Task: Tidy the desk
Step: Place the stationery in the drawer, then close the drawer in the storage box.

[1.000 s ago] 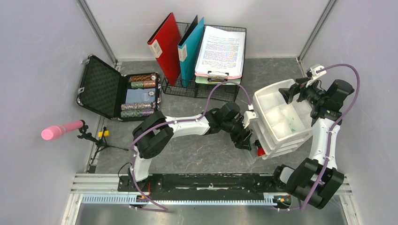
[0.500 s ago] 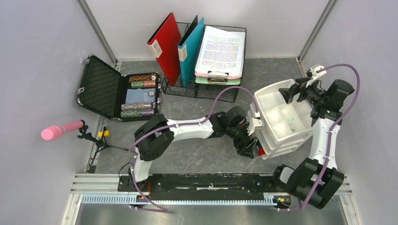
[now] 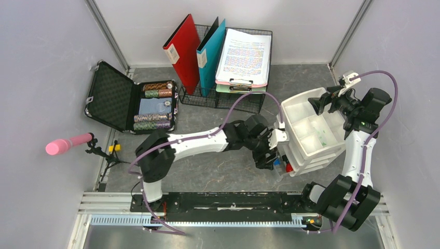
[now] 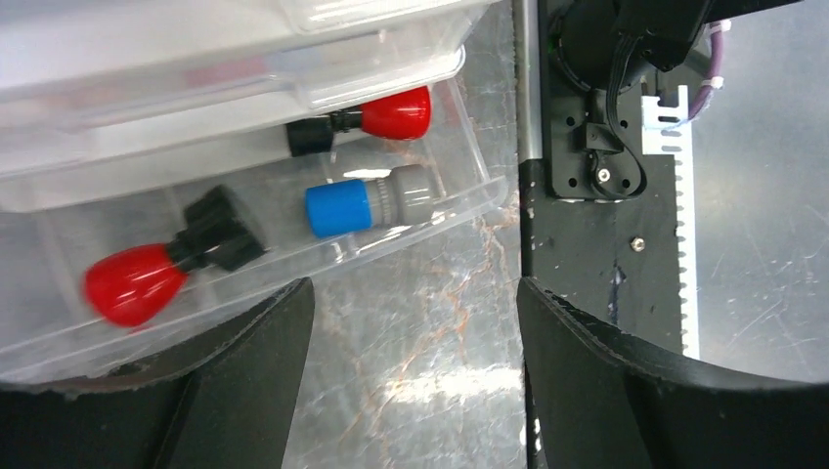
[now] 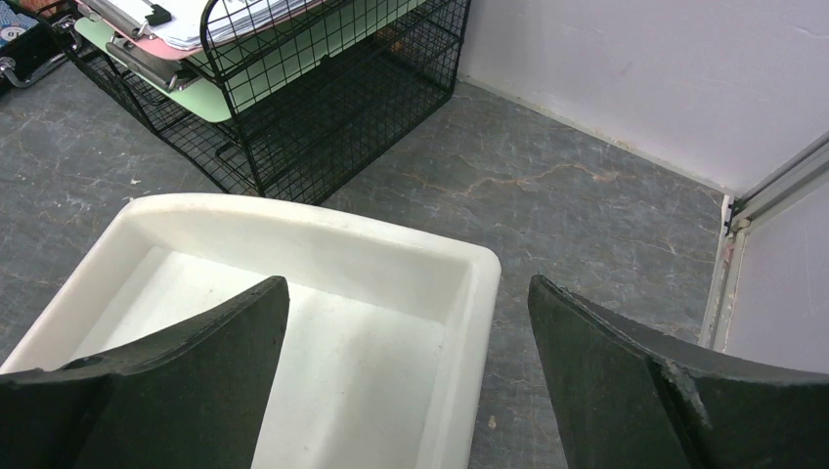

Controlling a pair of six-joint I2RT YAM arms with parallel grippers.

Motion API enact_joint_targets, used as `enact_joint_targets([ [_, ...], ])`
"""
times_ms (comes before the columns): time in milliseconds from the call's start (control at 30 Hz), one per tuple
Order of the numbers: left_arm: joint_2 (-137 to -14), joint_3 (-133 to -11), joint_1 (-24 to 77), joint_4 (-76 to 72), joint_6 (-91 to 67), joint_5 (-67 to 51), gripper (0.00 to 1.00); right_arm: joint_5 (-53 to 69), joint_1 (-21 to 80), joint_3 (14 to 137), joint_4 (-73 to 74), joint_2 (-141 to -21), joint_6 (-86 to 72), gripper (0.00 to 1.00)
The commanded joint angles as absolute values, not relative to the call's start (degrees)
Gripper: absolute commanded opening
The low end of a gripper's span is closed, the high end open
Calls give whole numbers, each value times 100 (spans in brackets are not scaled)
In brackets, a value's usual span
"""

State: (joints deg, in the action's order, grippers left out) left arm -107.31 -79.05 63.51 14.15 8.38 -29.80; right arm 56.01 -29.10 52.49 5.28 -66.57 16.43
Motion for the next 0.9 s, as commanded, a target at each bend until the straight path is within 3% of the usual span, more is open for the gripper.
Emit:
enact_joint_targets([
  [0,-9918,-7569,6341,1630,1688,-2305,82,5214,-2960,4772,1965,-7095,1744,98],
  [300,-10072,-6114,6173,-330,396,-1371,82,5170,-2962,4755,1952,-7136,1741,98],
  [533,-10841,-6510,6190,-773,-79,-760,81,5142,-2961,4729,1930,-7149,1727,98],
  [867,-11656,-7398,6205,-380,-985,-964,81,5197,-2961,4728,1931,-7160,1757,98],
])
